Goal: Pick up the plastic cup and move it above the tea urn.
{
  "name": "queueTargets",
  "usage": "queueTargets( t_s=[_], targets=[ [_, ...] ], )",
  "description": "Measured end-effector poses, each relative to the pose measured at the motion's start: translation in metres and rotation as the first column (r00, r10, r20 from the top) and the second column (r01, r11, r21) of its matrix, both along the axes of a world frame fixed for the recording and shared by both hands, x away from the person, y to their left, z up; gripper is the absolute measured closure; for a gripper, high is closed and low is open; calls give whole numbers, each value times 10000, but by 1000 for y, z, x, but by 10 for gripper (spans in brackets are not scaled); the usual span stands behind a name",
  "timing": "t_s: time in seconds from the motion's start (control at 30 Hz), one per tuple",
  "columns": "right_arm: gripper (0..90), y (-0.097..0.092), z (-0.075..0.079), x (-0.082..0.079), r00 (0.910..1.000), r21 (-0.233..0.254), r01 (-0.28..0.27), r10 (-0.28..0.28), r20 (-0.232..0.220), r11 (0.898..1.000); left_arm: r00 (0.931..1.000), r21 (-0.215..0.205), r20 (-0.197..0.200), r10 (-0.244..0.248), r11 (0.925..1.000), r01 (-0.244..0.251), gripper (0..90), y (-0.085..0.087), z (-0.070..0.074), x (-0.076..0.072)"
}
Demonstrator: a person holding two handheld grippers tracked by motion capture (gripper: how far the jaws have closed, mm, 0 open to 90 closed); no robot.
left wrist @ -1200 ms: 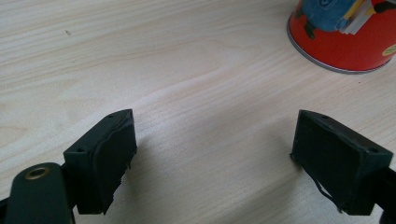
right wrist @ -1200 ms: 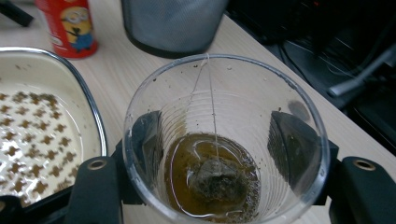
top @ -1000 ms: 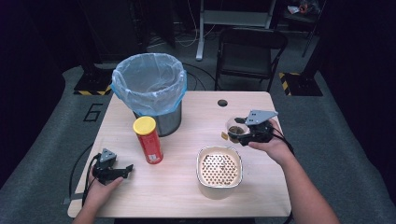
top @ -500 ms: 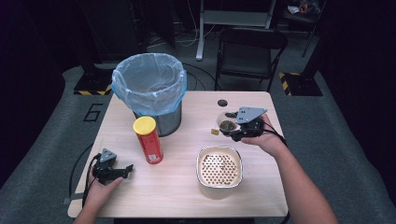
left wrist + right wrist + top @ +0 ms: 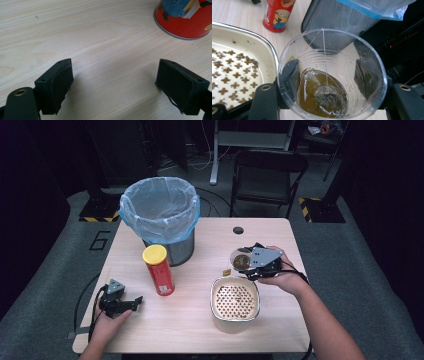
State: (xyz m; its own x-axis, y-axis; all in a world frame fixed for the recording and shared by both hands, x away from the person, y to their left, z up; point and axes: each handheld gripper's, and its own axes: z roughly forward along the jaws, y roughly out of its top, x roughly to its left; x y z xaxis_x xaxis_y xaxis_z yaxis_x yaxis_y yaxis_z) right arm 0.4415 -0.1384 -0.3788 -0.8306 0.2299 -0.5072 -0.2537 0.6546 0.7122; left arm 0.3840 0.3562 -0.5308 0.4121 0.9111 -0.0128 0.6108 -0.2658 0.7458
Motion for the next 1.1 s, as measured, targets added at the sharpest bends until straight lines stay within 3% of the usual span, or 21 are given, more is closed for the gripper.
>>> queueTargets(
  t_s=[0.23,0.37,0.43,0.47,0.63,0.7,0.73,0.77,0.83,0.87,0.9,0.93,0.97,1.0,1.03,1.07,1.1],
  targets=[
    [370,3,1,-7,9993,-242,-102,111,353,9997,10000,2,-1,-2,10000,2,136,0,0,0],
    [370,5,0,-11,9964,-683,-210,265,804,9974,10000,1,-2,-1,10000,1,137,0,0,0],
    [370,9,-3,-16,9920,-1273,-234,388,1202,9916,10000,-1,-2,1,10000,-1,136,0,0,0],
    [370,9,-3,-16,9920,-1273,-234,388,1202,9916,10000,1,-4,-1,10000,1,136,0,0,0],
    [371,17,-7,-28,9718,-2194,-206,710,2248,9754,10000,17,-2,-18,10000,18,137,0,0,0],
    [370,20,-9,-35,9587,-2531,-103,815,2725,9674,10000,82,-30,-82,9999,82,137,1,1,0],
    [370,24,-11,-42,9403,-2890,7,977,3260,9573,9999,59,-61,-85,9999,85,137,0,1,0],
    [370,24,-11,-42,9403,-2890,7,977,3260,9573,9999,59,-61,-85,9999,85,136,0,1,0],
    [370,28,-11,-49,9156,-3264,154,1179,3845,9451,9999,16,-67,-87,10000,87,136,0,1,0],
    [370,31,-12,-56,8947,-3537,247,1372,4251,9350,9999,18,-83,-106,9999,106,136,0,1,-1],
    [370,31,-12,-56,8947,-3537,247,1372,4251,9350,9999,50,-97,-142,9999,143,136,0,1,-1],
    [370,33,-13,-59,8813,-3778,332,1512,4478,9253,9999,39,-89,-136,9999,136,136,0,1,-1],
    [372,37,-14,-66,8592,-4237,496,1777,4799,9045,9999,46,-90,-142,9999,142,136,0,1,-1],
    [372,38,-15,-68,8409,-4415,585,1942,5052,8954,9999,45,-92,-143,9999,144,136,0,1,-1],
    [372,38,-15,-68,8409,-4415,585,1942,5052,8954,9999,45,-92,-143,9999,144,136,0,1,-1],
    [373,40,-14,-71,8220,-4667,617,2203,5251,8823,9999,35,-58,-122,9999,123,136,0,0,-1],
    [374,42,-17,-73,8189,-4871,643,2329,5246,8710,9999,38,-95,-143,9999,143,136,0,1,-1]
  ],
)
